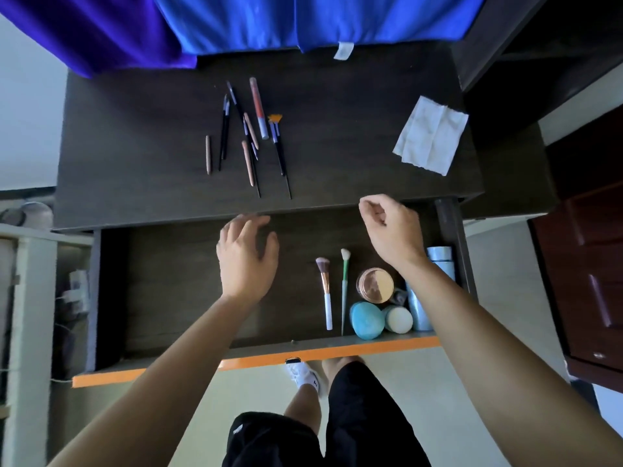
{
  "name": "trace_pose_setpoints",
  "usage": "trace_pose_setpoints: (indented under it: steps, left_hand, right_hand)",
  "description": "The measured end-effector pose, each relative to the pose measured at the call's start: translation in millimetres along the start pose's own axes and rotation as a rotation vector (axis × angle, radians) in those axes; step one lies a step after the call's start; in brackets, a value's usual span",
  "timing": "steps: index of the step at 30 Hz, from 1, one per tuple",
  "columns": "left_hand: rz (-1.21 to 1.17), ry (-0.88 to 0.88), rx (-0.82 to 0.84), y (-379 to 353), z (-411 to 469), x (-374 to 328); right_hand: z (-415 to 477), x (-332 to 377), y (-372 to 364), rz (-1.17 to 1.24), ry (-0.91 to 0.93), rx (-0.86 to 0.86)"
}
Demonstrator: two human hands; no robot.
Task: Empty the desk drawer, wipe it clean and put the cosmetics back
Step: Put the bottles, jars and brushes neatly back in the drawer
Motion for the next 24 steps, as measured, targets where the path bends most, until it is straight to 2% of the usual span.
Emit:
trace_pose_setpoints:
  steps: [2,13,19,24]
  left_hand:
    - [0.005,-0.002,-0.033,11,12,3]
    - [0.207,0.021,0.086,-14,74,28]
    - [0.285,0.081,0.018,-18,78,37]
    - [0.315,0.081,-0.014,-18,84,35]
  right_hand:
    - [8,11,-5,0.015,0.031,0.017]
    - [62,51,-83,-0.063,0.132,0.197]
    - [102,77,-119,-0.131,0.146,0.156]
    - [128,79,-126,-0.164,0.075,0.140]
Point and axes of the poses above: each hand's wrist, its own z-axis towards the middle knuckle, its own y-axis out of the back of the hand, x = y × z, the point moved 8 cm from there along z, towards the middle knuckle, and after that the axes turned 11 degrees about z, right-handed, at the moved point
